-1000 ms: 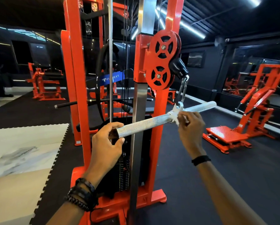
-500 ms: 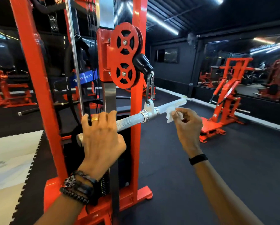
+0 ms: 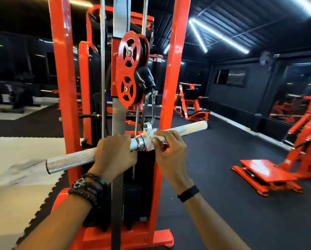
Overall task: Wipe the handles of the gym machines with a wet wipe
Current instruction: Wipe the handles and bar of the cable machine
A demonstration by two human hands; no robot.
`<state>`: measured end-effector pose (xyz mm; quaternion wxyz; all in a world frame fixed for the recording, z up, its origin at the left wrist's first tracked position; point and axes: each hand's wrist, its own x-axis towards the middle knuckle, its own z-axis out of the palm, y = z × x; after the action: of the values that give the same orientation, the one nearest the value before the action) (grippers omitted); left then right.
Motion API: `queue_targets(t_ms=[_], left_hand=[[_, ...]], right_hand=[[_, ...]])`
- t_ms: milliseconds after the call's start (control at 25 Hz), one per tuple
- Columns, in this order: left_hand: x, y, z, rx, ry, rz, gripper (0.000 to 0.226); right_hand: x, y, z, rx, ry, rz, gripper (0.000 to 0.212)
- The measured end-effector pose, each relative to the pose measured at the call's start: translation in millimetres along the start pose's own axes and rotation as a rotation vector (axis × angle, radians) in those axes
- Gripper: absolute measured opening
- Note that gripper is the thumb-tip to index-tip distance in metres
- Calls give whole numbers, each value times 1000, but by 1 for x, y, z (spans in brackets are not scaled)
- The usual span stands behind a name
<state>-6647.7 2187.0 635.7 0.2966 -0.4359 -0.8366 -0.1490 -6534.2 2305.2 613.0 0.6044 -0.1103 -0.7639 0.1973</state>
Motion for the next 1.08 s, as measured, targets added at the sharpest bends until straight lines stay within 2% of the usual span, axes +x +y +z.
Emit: queue_targets(t_ms=[80, 160, 280, 440, 480, 560, 640, 760, 840, 960, 1080], left_hand=[[-5, -5, -2, 0, 36, 49, 29], [-11, -10, -3, -31, 54, 94, 34], [-14, -19, -6, -73, 68, 146, 31], [-14, -23, -10, -70, 161, 181, 34], [-14, -23, -9, -74, 180, 198, 36], [-11, -23, -8, -100, 199, 230, 39], [-7, -28, -9, -137, 208, 240, 37], [-3, -37, -12, -188, 161, 243, 32], [-2, -38, -14, -208, 107, 198, 28], [-1, -33, -11, -170, 73, 140, 41], [-1, -28, -12, -196, 51, 151, 37]], right_hand=[[7, 14, -8, -12, 1, -13, 13], [16, 34, -23, -51, 93, 13, 12], [36, 66, -54, -106, 263, 135, 13], [48, 88, -78, -241, 320, 321, 17], [45, 80, -71, -237, 286, 310, 16], [27, 51, -41, -220, 136, 161, 21], [3, 21, -9, -160, -28, 29, 14], [-5, 20, -2, -163, -53, -38, 12], [4, 48, -21, -317, 1, 43, 11], [24, 90, -59, -425, 108, 334, 14], [31, 88, -61, -378, 202, 359, 15]])
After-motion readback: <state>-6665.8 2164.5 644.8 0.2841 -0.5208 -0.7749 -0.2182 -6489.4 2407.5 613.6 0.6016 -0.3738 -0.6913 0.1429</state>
